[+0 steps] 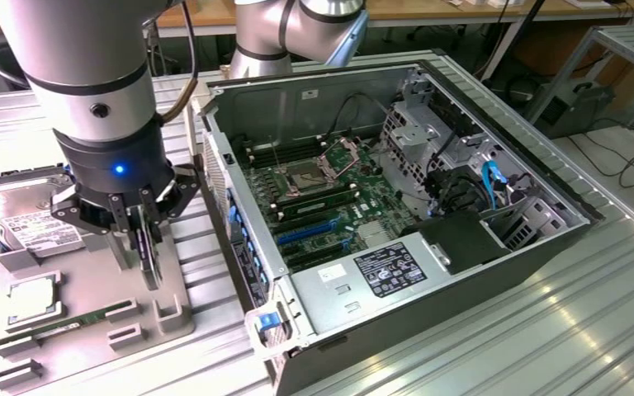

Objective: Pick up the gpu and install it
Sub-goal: 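Pick up the gpu and move the gpu toward the slot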

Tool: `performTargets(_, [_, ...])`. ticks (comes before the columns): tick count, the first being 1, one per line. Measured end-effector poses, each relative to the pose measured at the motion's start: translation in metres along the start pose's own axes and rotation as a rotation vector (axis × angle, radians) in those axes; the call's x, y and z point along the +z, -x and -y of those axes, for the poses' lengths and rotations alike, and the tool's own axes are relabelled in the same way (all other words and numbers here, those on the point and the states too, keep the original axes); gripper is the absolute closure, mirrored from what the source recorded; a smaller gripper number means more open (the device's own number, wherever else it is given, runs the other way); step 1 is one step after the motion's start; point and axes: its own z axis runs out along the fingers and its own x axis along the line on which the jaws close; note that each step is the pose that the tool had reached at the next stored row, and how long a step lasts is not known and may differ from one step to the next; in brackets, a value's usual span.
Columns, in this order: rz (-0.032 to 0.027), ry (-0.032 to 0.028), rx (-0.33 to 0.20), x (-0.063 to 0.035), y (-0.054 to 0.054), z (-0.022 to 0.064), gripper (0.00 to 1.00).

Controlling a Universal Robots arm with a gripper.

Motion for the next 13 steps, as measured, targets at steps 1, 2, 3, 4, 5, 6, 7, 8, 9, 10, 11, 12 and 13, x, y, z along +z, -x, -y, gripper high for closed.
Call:
performTargets(1, [0.0, 0.0, 0.0, -0.0004, 0.0, 0.0, 0.72])
performTargets(2, [-0.0001, -0.0001, 0.0, -0.0008, 0.0, 0.0, 0.72])
performTargets(3, [-0.0001, -0.0003, 0.0, -0.0018, 0.0, 0.0, 0.72])
performTargets(4, [-0.0001, -0.0004, 0.0, -0.0023, 0.0, 0.0, 0.72])
performTargets(5, [0.0001, -0.0003, 0.0, -0.0025, 0.0, -0.0001, 0.72])
performTargets(6, [0.0, -0.0005, 0.0, -0.0028, 0.0, -0.0001, 0.72])
performTargets(7, [-0.0001, -0.0008, 0.0, -0.0033, 0.0, -0.0001, 0.72])
performTargets(8, [0.0, -0.0009, 0.0, -0.0035, 0.0, -0.0001, 0.72])
performTargets(9, [0.0001, -0.0011, 0.0, -0.0037, 0.0, -0.0001, 0.72])
performTargets(10, [-0.0001, -0.0017, 0.0, -0.0041, 0.0, -0.0001, 0.72])
performTargets(11, [-0.0003, -0.0021, 0.0, -0.0046, -0.0001, -0.0001, 0.72])
performTargets(12, [-0.0003, -0.0023, 0.0, -0.0052, -0.0001, -0.0001, 0.72])
performTargets(13, [-0.0002, -0.0023, 0.0, -0.0058, -0.0001, -0.0001, 0.72])
